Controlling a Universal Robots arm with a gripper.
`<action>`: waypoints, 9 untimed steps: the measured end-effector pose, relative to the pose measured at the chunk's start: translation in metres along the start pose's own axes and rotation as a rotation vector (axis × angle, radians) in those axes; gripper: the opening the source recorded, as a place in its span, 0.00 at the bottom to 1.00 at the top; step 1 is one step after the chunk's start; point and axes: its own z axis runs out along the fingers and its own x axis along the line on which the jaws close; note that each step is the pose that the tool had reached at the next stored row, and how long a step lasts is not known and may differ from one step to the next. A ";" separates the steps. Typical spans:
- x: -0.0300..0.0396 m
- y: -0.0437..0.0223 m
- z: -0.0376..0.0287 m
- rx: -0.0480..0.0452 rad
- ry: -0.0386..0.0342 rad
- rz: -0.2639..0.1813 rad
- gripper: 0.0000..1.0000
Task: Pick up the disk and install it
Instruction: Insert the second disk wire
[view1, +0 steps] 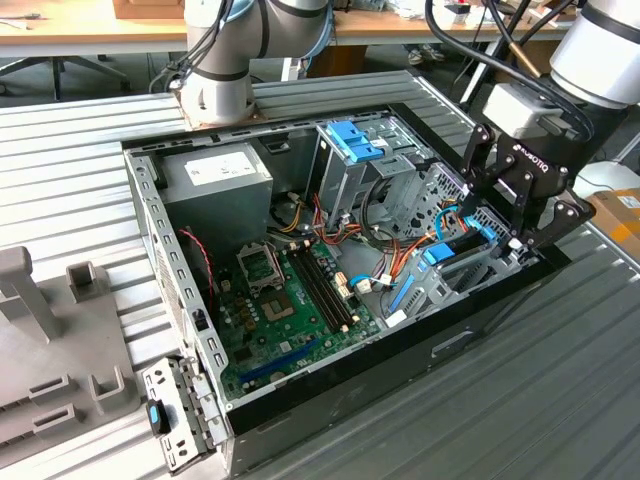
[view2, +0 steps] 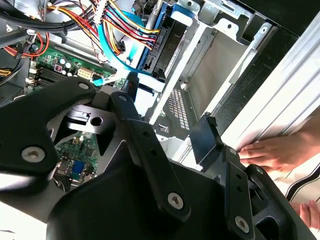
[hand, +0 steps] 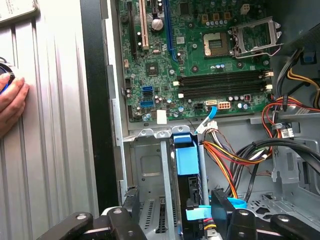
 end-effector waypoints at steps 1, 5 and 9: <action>0.0000 0.0000 0.0001 0.0000 -0.0001 0.000 0.68; 0.0000 0.0000 0.0002 0.0000 0.0000 0.000 0.68; 0.0000 0.0000 0.0003 0.0000 -0.0001 0.000 0.53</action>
